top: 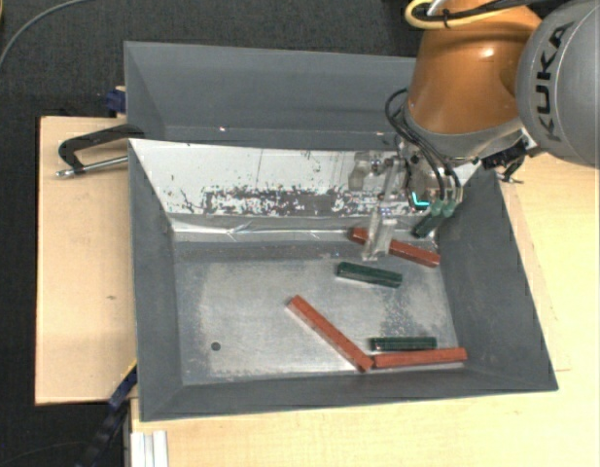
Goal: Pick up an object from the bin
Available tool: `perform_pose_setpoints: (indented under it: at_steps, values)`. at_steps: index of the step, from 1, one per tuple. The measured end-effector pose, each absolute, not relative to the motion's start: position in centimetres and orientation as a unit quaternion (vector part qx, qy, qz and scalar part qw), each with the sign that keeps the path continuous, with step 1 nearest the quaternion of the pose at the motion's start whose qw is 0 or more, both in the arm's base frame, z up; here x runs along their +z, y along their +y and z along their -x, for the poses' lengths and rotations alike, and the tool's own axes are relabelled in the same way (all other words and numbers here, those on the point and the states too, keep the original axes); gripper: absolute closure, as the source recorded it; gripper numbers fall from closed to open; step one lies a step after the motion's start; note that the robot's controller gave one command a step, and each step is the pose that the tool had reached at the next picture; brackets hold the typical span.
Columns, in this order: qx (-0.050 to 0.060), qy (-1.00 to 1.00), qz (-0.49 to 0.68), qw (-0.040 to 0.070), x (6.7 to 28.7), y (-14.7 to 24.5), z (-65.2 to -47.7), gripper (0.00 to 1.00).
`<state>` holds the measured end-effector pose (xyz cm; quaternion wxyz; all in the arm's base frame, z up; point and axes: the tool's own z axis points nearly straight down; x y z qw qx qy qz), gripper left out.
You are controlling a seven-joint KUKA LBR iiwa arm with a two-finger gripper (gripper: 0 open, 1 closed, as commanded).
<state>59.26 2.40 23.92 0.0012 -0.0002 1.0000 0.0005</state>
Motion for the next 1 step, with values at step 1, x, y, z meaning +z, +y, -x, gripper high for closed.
perform_pose_setpoints:
  at_steps: [1]
  values:
    - [0.000,1.000,0.026,-0.004,14.19,-2.29,-56.97,0.00]
